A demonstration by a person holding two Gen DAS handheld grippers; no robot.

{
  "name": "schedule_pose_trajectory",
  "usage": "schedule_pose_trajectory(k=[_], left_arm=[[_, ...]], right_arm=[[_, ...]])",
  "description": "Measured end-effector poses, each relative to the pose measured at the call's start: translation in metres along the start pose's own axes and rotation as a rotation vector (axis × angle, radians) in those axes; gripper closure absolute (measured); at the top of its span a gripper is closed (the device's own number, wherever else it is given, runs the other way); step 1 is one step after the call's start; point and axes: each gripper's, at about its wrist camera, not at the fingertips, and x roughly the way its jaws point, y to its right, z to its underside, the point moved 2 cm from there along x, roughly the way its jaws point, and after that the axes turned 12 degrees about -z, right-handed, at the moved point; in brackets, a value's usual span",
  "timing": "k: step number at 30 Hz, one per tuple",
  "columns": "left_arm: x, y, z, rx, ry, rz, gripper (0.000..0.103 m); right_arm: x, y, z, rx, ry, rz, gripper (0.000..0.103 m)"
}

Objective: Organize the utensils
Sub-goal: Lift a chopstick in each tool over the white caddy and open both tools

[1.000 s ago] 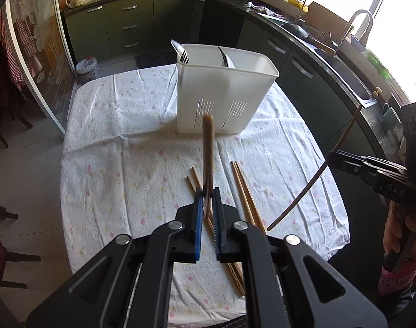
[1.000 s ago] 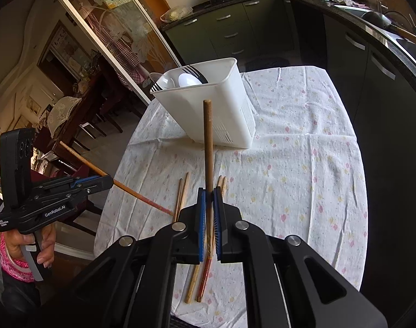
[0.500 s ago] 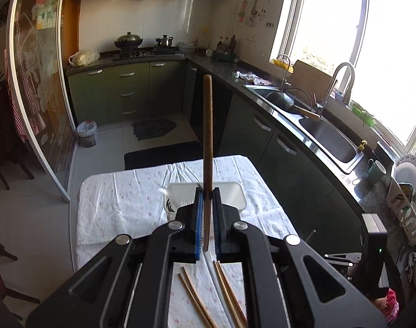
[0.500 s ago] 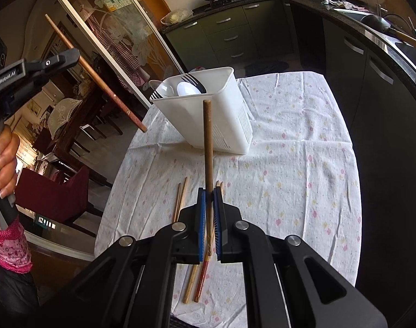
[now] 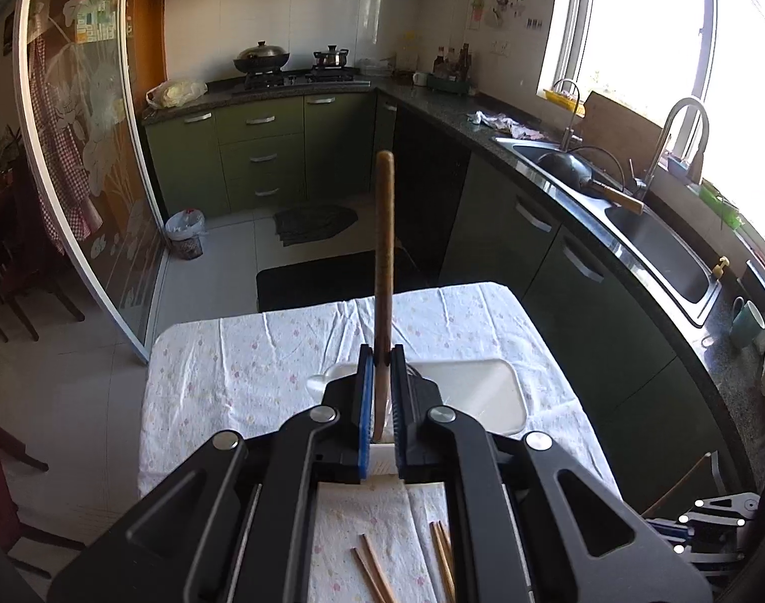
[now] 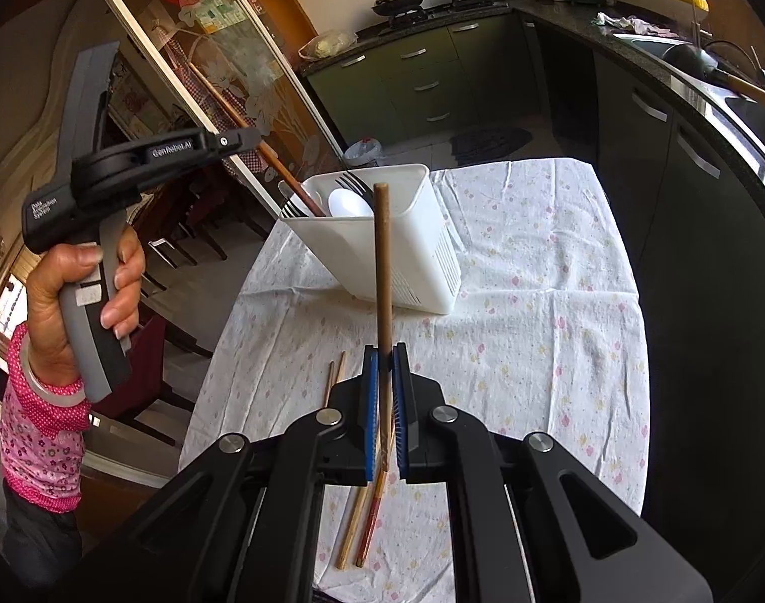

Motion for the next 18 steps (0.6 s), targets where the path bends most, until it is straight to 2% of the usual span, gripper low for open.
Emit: schedule_pose_trajectory(k=[4,6,10,13,16,18], left_arm=[[0.020,0.002,0.015,0.023,-0.062,0.004,0.096],[0.021,-0.001,0.019,0.021,-0.066,0.007,0.095],[0.008,-0.009,0.022,0.007,-0.043,0.031,0.094],[-0.006,-0.015,0.026,-0.005,-0.024,0.052,0.088],[-0.019,-0.020,0.036,-0.007,-0.025,0.075,0.088],[-0.023,-0.022,0.043,-0.003,-0.039,0.082,0.088]], right_arm=[[-0.011,-0.014,-0.027,-0.024,0.052,0.001,0.096],[-0.019,-0.021,-0.045,-0.036,0.088,-0.004,0.096],[-0.033,-0.033,-0.083,-0.045,0.175,0.003,0.096],[-0.041,-0.036,-0.110,-0.036,0.249,0.001,0.096],[-0.040,-0.039,-0.132,-0.043,0.312,0.041,0.096],[-0.029,-0.038,-0.143,-0.048,0.319,0.078,0.096]])
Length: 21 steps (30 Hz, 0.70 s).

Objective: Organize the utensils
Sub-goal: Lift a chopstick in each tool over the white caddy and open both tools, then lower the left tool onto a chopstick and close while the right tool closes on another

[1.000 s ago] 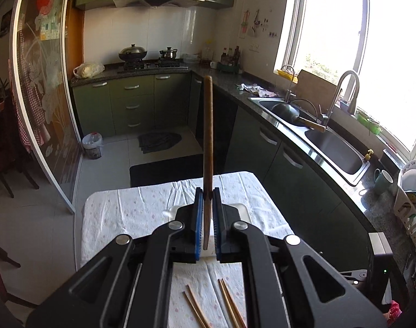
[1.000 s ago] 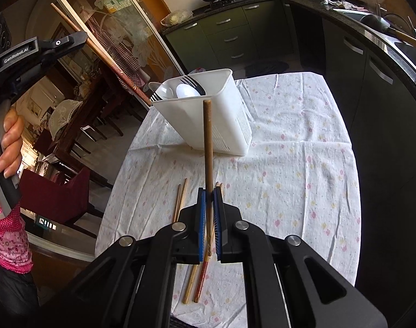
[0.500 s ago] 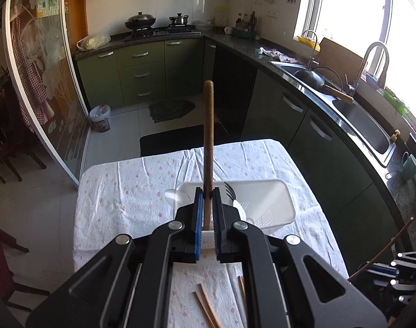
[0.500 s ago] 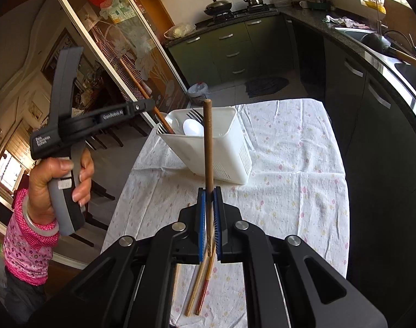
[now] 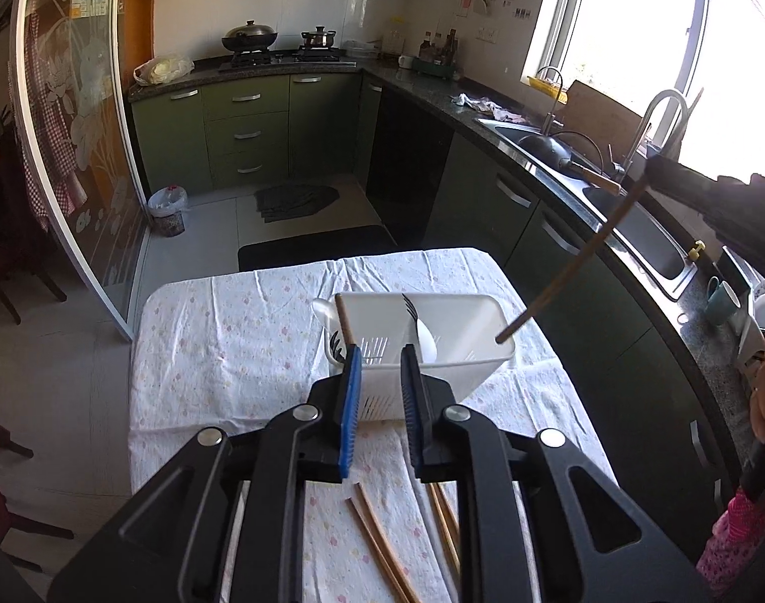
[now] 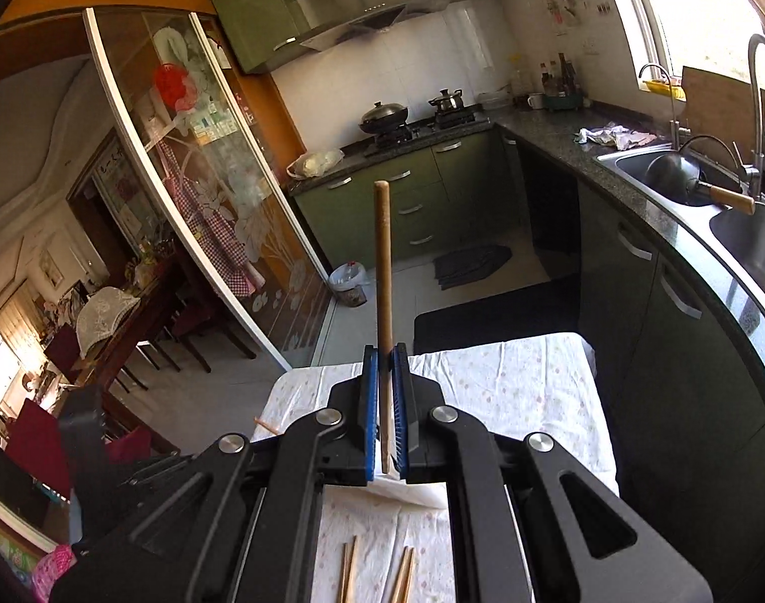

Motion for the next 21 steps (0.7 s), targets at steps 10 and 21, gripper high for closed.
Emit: schedule_pose_trajectory(k=[10,21], left_arm=[[0.015,0.000,0.054,0.052,-0.196,0.039,0.088],[0.074,0.017,0.140,0.057,-0.551,0.062,0.086]], right_arm=[[0.089,0.026,0.041,0.008,-0.177,0.083,0.094],[0.037,0.017,0.086,-0.017,-0.219,-0.023,0.083]])
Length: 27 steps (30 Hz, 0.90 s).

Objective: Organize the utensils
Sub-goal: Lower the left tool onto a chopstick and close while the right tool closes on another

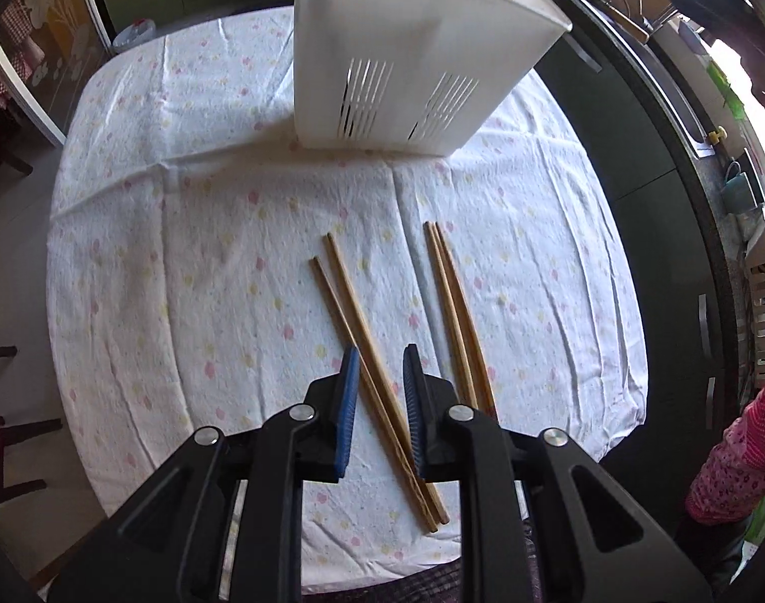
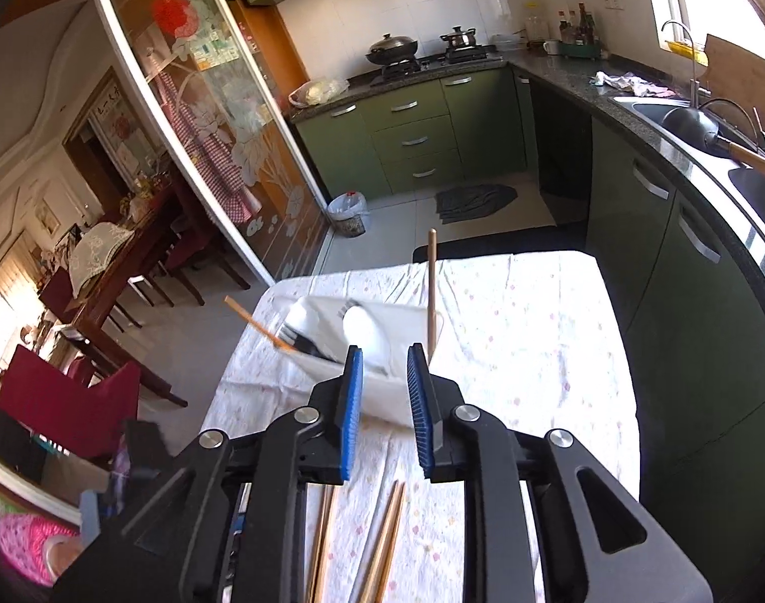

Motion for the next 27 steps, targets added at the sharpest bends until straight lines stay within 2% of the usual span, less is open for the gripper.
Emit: schedule_pose_trajectory(k=[4,9,14,21,27], left_arm=[[0.029,0.003,0.003,-0.014,-0.058,-0.044,0.086],[0.050,0.005,0.001,-0.019,-0.095,-0.119,0.086],[0.065,0.003,0.000,-0.056,-0.150,-0.116,0.086],[0.074,0.007,-0.005,-0.061,-0.164,-0.124,0.085],[0.078,0.015,-0.011,-0.044,-0.172,-0.124,0.085]], right_arm=[[0.001,-0.002,0.043,0.016,-0.120,-0.060,0.083],[0.010,0.007,0.083,0.027,-0.221,-0.070,0.083],[0.018,0.013,0.097,0.036,-0.262,-0.069,0.083],[0.028,0.015,0.104,0.043,-0.301,-0.065,0.083],[0.054,0.015,0.118,0.040,-0.396,-0.052,0.083]])
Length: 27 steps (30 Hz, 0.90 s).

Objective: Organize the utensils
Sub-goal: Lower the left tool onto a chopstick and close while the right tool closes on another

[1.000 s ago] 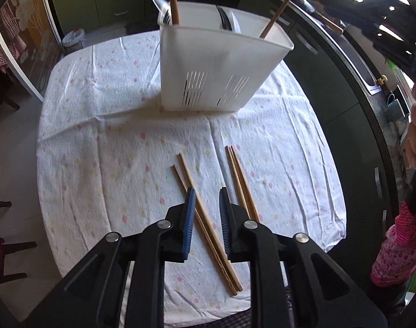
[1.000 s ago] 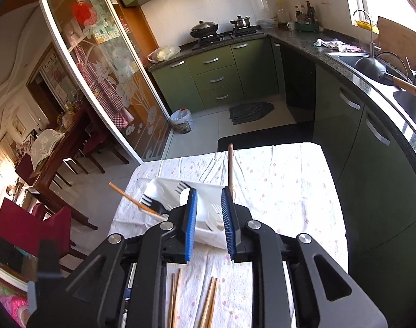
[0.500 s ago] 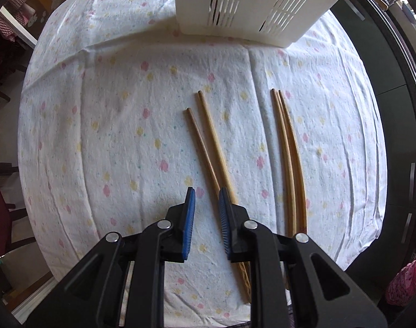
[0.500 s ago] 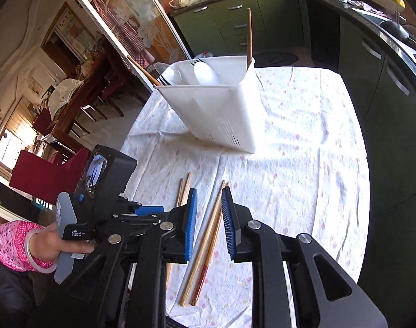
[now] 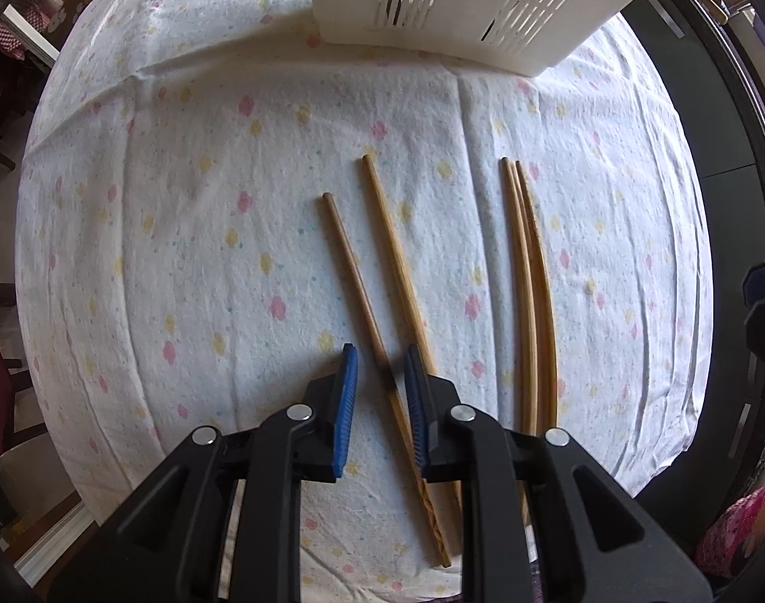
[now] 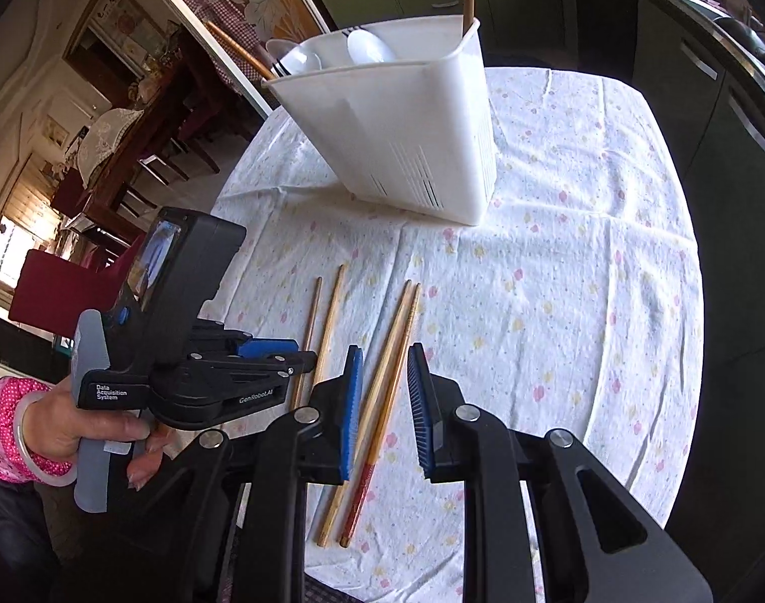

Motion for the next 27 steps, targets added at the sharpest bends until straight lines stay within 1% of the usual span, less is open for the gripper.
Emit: schedule_pose_trajectory(k=[3,6,8,11,15,22,27], left_arm=[[0.002,0.002,0.000,0.024,0.001,-0.030,0.087],[0.002,-0.004,0.001,0.031,-0.010,-0.039,0.091],[0.003,-0.007,0.001,0.031,-0.016,-0.034,0.092],[0.004,-0.008,-0.003,0.027,-0.015,-0.028,0.093],[0.004,-0.009,-0.004,0.048,-0.001,-0.044,0.093],[-0.001,-0.008,0.006,0.056,0.010,-0.023,0.092],[-0.002,-0.013,0.008,0.067,0.018,-0.021,0.092]], right_arm=[[0.018,0.000,0.006,0.010,-0.062,-0.007,0.083],[0.034,-0.001,0.011,0.012,-0.116,-0.019,0.083],[0.043,-0.001,0.013,0.015,-0.142,-0.020,0.083],[0.060,0.005,0.012,0.024,-0.187,0.023,0.083],[0.085,0.019,0.010,0.065,-0.255,0.080,0.083],[0.110,0.016,0.004,0.070,-0.286,0.129,0.083],[0.128,0.007,-0.005,0.038,-0.307,0.207,0.084]])
